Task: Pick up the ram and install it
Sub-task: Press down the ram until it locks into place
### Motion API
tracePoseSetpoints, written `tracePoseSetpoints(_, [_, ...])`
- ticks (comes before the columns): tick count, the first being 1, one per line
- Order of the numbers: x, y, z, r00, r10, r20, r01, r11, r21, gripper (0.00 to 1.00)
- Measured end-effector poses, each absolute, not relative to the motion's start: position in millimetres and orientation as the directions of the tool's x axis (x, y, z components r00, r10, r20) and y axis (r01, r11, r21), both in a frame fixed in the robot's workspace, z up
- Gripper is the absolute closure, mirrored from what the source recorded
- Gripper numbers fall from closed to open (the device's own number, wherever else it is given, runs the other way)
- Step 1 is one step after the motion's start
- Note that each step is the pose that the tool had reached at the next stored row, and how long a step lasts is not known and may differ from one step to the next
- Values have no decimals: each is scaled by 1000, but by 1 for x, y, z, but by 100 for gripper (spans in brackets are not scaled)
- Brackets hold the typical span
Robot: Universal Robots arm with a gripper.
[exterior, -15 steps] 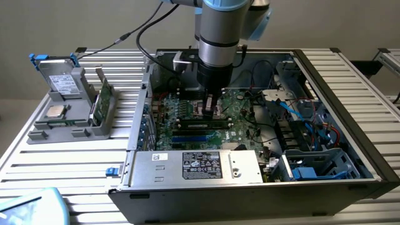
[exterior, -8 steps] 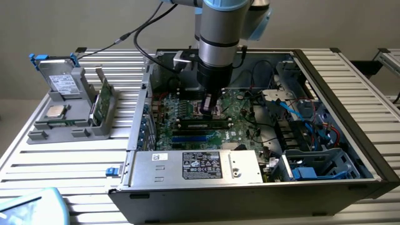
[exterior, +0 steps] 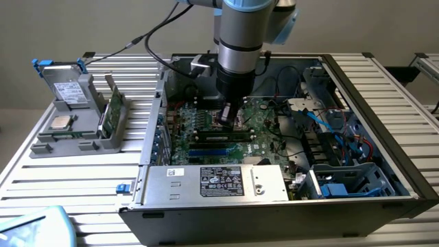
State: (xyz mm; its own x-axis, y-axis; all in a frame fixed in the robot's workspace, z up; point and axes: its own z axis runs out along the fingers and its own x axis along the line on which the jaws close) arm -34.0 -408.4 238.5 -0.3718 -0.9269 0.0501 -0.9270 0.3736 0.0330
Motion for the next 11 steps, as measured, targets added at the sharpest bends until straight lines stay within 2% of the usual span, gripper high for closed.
tracePoseSetpoints(11, [-34,-408,239,-465,-883,58,-884,467,29,89])
